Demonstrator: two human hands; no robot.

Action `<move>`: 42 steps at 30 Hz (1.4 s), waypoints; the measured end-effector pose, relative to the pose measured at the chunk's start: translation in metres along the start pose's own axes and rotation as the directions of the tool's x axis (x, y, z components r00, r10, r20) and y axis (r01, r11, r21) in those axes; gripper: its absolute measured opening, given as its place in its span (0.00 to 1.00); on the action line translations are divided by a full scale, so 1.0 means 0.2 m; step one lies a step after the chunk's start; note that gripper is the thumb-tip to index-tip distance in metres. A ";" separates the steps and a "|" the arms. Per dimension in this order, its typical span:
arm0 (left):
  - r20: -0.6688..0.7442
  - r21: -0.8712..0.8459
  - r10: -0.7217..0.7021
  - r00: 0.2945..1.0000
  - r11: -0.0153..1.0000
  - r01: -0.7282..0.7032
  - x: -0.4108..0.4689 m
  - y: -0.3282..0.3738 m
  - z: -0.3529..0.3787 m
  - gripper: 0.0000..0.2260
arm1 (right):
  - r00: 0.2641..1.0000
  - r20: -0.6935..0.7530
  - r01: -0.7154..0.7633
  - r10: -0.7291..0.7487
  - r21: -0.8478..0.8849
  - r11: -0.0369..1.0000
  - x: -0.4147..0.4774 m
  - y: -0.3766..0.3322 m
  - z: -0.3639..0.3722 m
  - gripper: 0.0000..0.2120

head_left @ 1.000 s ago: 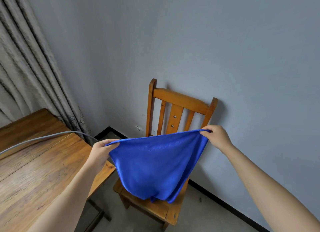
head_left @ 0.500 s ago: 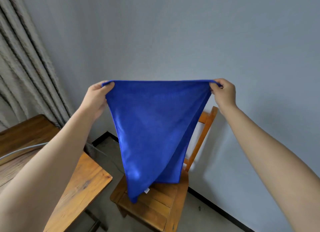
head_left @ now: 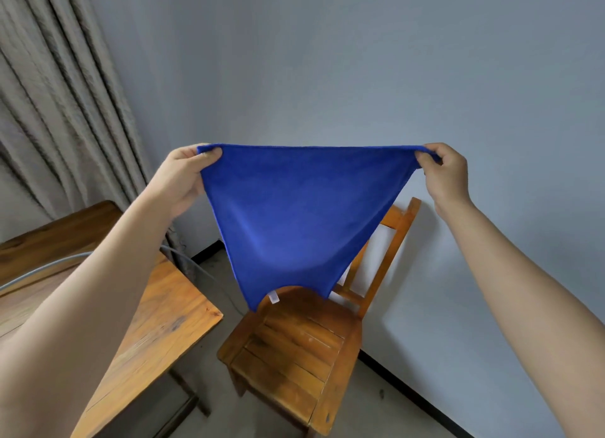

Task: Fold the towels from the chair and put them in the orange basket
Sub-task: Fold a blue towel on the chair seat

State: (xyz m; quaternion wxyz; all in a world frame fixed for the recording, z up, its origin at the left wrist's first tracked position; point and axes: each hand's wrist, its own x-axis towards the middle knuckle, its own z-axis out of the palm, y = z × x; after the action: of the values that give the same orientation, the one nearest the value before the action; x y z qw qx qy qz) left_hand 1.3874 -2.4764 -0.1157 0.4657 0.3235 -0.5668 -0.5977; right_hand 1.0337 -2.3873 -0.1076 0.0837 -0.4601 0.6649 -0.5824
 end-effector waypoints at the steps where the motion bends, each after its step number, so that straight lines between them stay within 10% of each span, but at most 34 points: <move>1: 0.004 0.012 -0.024 1.000 1.000 0.024 -0.03 -0.02 0.00 0.20 | 1.000 0.021 -0.019 0.019 0.001 1.000 -0.02 0.01 -0.01 0.08; 9: -0.073 0.058 -0.201 0.977 0.977 0.205 -0.37 -0.20 0.00 0.20 | 0.933 0.301 -0.200 0.196 -0.018 0.980 -0.23 0.18 -0.10 0.06; 18: -0.174 -0.008 -0.416 0.893 0.907 0.421 -0.78 -0.47 0.08 0.09 | 0.695 0.609 -0.304 0.381 -0.230 0.924 -0.47 0.39 -0.25 0.05; 42: -0.554 -0.095 -0.660 0.508 0.656 0.749 -1.19 -1.34 0.27 0.06 | 0.461 0.423 -0.680 0.780 -0.396 0.617 -1.04 1.20 -0.08 0.04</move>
State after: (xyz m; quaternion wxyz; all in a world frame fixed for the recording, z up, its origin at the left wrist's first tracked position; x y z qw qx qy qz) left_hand 1.3717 -2.2569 -0.4030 0.2946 0.7163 -0.2734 -0.5704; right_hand 1.0163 -2.2519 -0.3962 0.4759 -0.2831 0.7884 -0.2680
